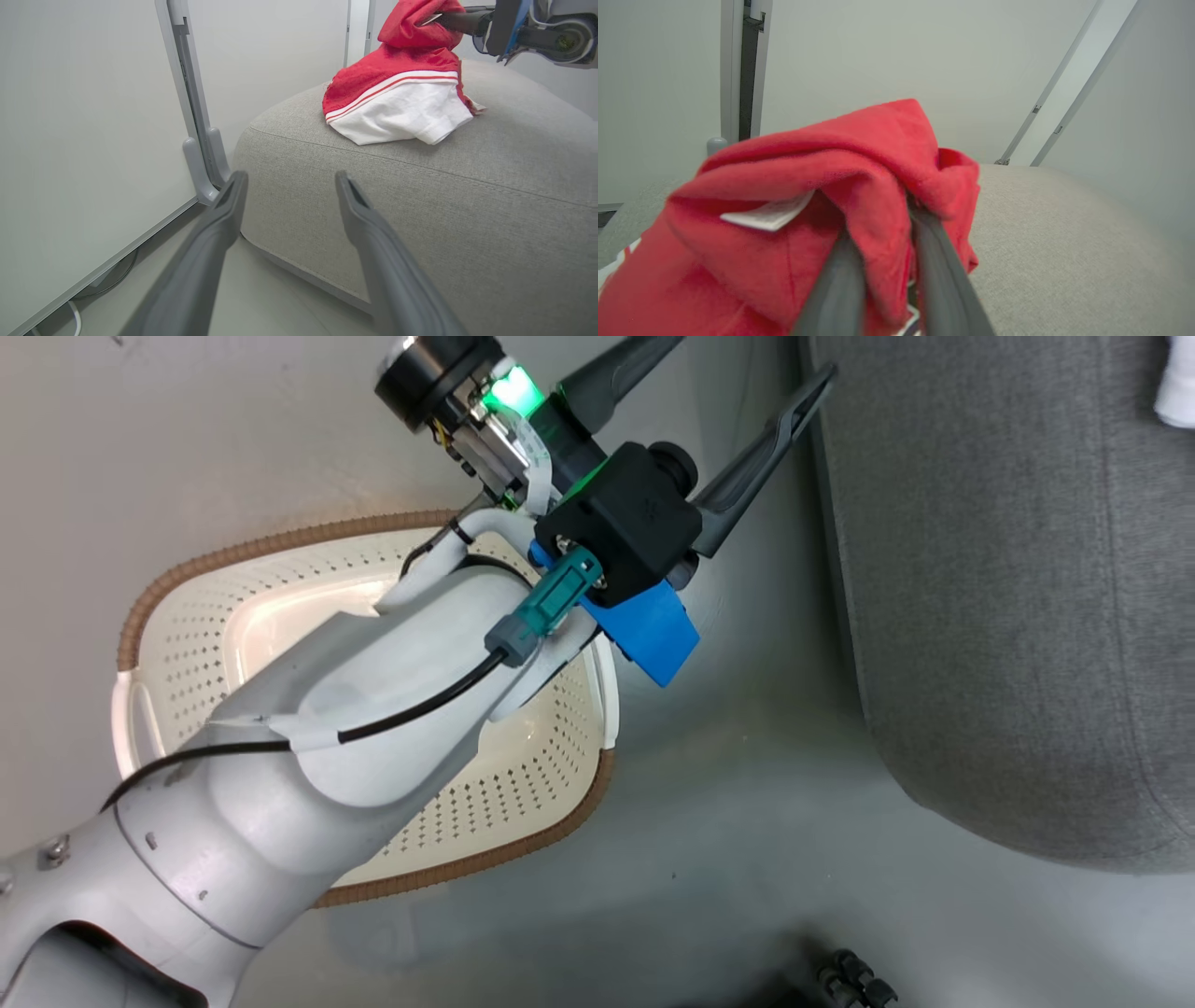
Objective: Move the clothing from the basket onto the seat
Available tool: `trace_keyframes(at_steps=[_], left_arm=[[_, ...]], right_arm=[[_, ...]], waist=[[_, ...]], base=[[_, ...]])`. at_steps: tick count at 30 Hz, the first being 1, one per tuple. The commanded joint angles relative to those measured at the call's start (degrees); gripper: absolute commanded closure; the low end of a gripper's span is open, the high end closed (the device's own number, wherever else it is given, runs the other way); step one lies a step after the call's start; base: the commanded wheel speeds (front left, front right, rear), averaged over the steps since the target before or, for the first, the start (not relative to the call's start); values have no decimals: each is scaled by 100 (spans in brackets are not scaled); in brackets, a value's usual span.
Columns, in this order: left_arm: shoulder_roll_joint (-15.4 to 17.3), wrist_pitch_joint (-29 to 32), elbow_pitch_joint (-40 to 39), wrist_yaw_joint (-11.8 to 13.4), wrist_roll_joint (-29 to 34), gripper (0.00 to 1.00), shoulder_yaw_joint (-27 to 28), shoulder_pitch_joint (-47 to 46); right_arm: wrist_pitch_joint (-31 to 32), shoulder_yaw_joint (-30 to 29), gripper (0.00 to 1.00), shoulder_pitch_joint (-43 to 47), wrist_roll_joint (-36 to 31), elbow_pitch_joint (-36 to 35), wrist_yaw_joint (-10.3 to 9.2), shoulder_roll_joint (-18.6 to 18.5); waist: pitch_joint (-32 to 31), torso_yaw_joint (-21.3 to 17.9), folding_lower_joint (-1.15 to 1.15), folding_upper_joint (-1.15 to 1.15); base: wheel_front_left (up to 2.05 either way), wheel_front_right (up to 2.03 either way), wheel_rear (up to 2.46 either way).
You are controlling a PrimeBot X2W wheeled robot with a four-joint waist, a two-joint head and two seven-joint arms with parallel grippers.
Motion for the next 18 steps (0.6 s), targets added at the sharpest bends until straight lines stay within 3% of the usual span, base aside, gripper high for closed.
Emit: trace_keyframes(at_steps=[1,11,18], left_arm=[[-7,-70,52,40,-39,0,30,89],[-126,-291,282,136,-301,0,240,631],[-50,-320,69,329,-359,0,906,1525]], right_arm=[[-20,-26,0,216,-32,-83,1,73],[-20,90,0,1438,-199,-683,1,377],[-19,662,0,2194,-136,-1382,1,668]], waist=[[-195,-14,0,0],[-1168,-11,0,0],[-2023,2,0,0]], base=[[0,0,0],[0,0,0],[0,0,0]])
